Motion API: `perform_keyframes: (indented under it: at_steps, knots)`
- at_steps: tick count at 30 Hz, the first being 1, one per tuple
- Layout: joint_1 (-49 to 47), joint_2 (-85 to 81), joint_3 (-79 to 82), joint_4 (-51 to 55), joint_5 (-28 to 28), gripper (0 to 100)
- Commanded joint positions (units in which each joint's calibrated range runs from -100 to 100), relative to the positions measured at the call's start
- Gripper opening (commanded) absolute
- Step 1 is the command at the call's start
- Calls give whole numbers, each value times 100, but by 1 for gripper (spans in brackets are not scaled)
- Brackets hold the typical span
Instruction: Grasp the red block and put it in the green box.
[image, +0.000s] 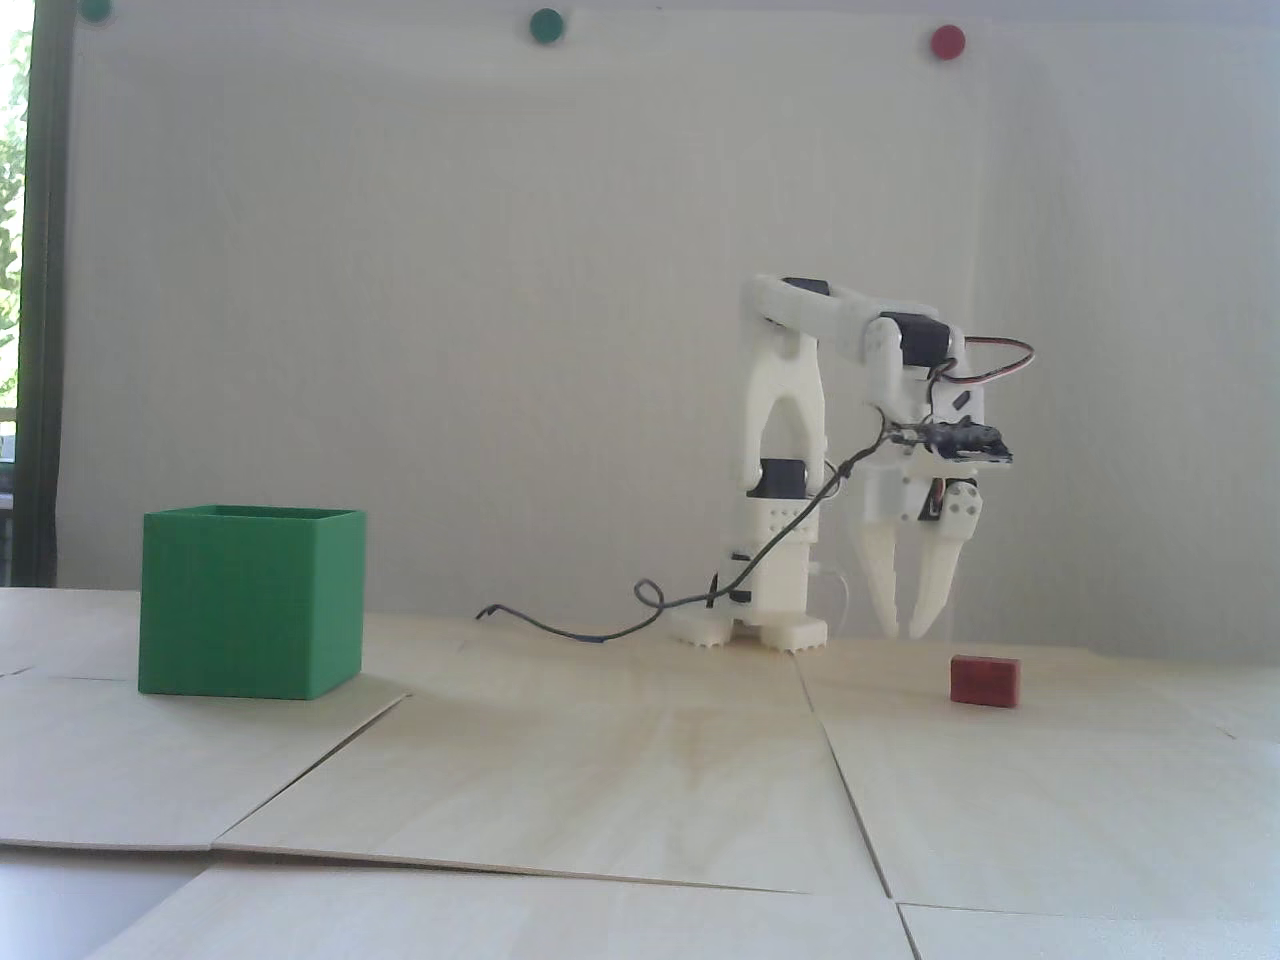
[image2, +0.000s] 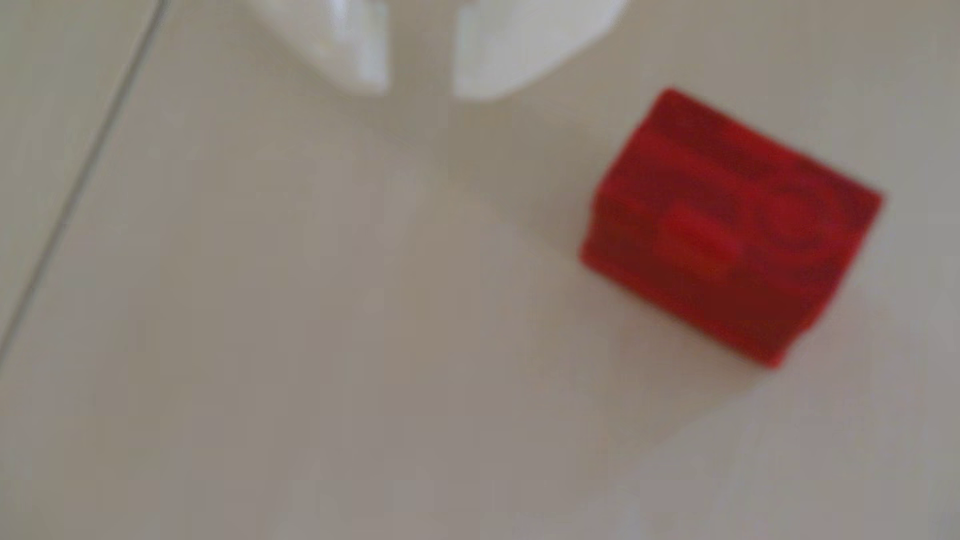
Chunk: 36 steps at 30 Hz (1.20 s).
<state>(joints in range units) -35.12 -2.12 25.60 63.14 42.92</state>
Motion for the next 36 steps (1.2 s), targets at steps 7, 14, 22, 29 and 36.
perform_keyframes:
  at_steps: [7, 14, 22, 29, 36]
  knots:
    - [-859, -124, -422, 220, -201, 3]
    - [-964, -124, -413, 229, -279, 5]
    - [-1076, -116, -191, 313, -180, 33]
    - [-1647, -100, 66, 355, -237, 35]
    - [-1132, -29, 75, -269, -362, 34]
